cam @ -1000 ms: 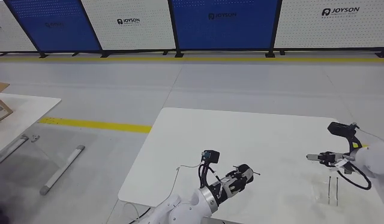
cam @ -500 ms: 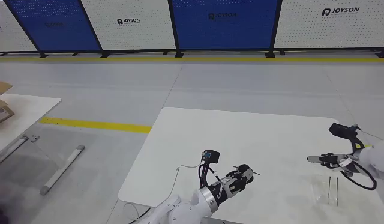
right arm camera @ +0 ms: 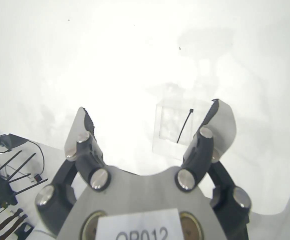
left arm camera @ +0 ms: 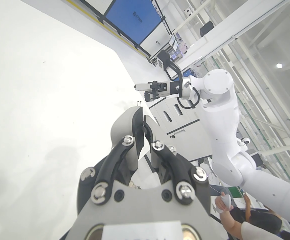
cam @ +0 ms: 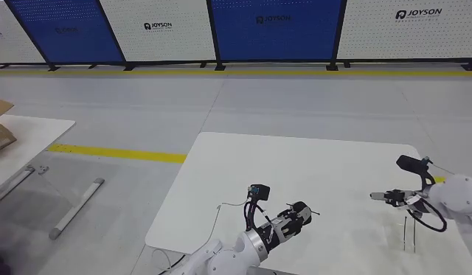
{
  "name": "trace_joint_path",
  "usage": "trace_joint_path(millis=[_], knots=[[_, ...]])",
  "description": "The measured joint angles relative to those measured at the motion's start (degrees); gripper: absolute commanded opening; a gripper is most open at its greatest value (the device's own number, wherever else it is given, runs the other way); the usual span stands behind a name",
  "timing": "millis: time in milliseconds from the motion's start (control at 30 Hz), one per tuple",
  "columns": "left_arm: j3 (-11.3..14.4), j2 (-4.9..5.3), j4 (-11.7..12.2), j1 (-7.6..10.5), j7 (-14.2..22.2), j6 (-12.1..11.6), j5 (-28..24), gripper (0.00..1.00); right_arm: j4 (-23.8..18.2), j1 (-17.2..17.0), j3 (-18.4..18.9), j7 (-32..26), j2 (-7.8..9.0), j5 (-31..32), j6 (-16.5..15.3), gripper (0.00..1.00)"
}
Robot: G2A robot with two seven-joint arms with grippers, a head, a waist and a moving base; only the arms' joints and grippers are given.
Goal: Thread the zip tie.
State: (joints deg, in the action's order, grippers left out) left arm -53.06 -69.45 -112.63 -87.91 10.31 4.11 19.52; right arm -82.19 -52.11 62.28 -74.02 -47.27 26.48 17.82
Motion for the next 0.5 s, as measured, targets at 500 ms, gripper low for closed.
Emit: trace_joint_path(millis=[500], knots=[[0.0, 0.00, 0.0, 0.00, 0.0, 0.0, 0.0, 0.00, -0.2, -1.1, 1.6, -0.1, 0.35, -1.8, -2.1, 1.00]])
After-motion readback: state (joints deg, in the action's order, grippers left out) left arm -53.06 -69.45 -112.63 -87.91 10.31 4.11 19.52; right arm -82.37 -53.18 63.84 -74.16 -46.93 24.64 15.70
